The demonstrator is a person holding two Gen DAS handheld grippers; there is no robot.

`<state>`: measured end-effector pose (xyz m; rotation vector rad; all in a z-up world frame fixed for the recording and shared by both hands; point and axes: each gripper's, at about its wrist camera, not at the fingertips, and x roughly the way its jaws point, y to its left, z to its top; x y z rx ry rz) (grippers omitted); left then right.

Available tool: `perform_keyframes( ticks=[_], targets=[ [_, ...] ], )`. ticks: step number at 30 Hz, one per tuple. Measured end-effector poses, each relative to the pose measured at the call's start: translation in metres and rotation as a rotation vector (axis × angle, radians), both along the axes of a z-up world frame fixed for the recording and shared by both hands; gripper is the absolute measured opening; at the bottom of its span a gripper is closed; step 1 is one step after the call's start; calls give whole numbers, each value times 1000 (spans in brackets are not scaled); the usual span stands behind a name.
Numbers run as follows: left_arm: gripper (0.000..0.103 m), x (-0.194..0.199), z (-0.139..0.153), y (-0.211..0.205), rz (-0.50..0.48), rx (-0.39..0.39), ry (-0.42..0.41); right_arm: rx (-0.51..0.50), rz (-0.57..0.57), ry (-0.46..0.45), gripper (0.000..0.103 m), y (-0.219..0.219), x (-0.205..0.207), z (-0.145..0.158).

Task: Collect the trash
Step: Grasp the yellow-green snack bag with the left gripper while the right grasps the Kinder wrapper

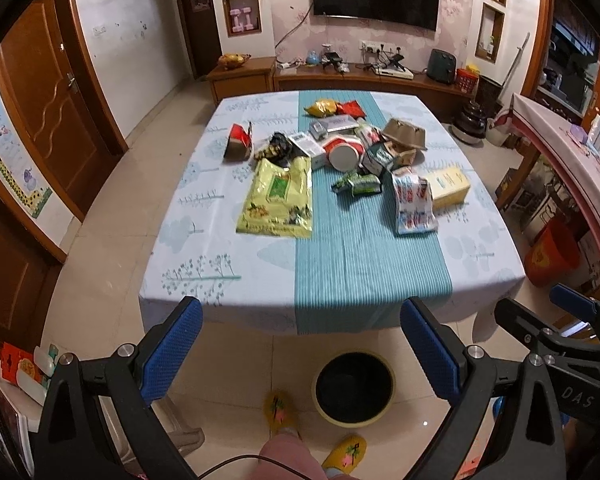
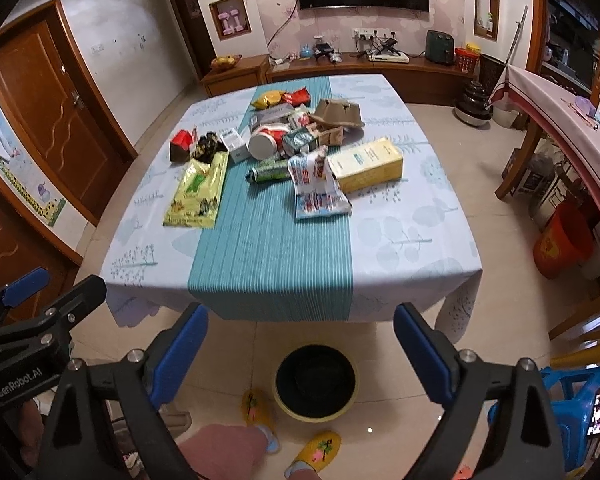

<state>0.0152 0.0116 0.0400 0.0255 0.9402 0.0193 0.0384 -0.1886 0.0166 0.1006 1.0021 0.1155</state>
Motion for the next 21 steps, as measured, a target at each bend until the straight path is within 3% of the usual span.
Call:
perform_keyframes(
  ticks=[6, 11, 18, 21],
  targets=[
    [98, 39, 8, 19, 22, -20, -22, 25, -12, -4, 94, 2, 30, 3],
    [98, 97, 6, 45, 31, -65, 15, 61, -39, 35, 84, 0, 75, -3],
    [98, 194, -29, 82, 8, -124, 134, 44, -70, 89, 82, 4, 149, -26],
    [98, 229, -51, 96, 9, -128, 166, 27, -71, 113, 74, 6, 179, -41]
  ],
)
